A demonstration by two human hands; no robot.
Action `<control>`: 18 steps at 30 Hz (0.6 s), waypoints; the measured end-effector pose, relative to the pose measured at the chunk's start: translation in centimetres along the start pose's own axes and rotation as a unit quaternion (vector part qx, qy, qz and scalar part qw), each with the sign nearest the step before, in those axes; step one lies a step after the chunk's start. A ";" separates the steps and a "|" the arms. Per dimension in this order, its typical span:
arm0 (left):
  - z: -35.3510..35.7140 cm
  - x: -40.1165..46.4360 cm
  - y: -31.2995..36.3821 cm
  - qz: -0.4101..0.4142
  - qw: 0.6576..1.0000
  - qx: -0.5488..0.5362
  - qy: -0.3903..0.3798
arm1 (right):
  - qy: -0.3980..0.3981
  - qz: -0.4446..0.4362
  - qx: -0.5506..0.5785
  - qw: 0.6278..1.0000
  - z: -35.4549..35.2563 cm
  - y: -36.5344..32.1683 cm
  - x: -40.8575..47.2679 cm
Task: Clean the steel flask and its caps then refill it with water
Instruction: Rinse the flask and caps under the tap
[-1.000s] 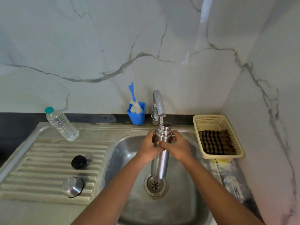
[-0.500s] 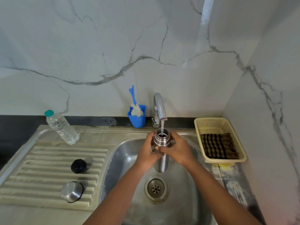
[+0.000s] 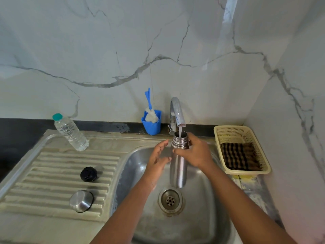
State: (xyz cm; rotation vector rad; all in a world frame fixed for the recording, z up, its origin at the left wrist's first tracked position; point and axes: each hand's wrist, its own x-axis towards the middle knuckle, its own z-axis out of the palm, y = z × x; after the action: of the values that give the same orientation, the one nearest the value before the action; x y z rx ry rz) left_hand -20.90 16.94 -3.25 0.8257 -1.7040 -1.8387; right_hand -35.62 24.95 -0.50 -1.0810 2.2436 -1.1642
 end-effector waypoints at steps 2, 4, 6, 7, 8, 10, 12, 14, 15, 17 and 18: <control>-0.2 0.1 -0.1 0.002 1.000 0.003 0.009 | 0.024 -0.021 -0.046 0.998 0.3 -0.5 -0.2; -0.1 0.0 -0.2 0.001 1.000 0.001 0.009 | 0.025 -0.037 -0.029 0.999 0.5 -0.5 -0.3; 0.2 0.0 0.0 -0.001 1.000 0.001 0.005 | 0.000 -0.001 0.043 0.999 0.0 -0.3 -0.1; 0.3 0.0 0.1 -0.002 1.000 0.005 0.009 | -0.014 0.025 0.070 0.997 -0.2 -0.3 0.1; 0.3 0.1 0.1 -0.005 1.000 0.008 0.013 | -0.022 0.044 0.086 0.995 -0.2 -0.2 0.2; 0.3 0.3 0.4 -0.036 0.999 0.019 0.010 | -0.036 0.090 0.106 0.990 0.2 0.1 0.1; 0.0 0.7 0.2 -0.088 0.994 0.054 -0.018 | -0.061 0.152 0.145 0.976 0.7 0.6 -0.4; -0.2 0.8 -0.1 -0.131 0.984 0.112 -0.049 | -0.087 0.205 0.167 0.961 1.1 1.5 -1.2; -0.4 0.9 -0.3 -0.149 0.978 0.132 -0.063 | -0.099 0.227 0.171 0.954 1.5 2.0 -1.7; -0.5 1.0 -0.7 -0.179 0.967 0.157 -0.091 | -0.121 0.270 0.182 0.938 2.5 3.2 -2.5; -0.6 1.0 -0.8 -0.192 0.960 0.177 -0.106 | -0.130 0.292 0.190 0.928 3.0 3.8 -2.8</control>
State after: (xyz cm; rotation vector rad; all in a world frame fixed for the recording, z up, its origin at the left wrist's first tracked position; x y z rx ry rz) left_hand -21.12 15.86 -4.13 1.2126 -2.1755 -1.9500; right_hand -33.66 26.95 -5.33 -0.3441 1.8331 -1.0510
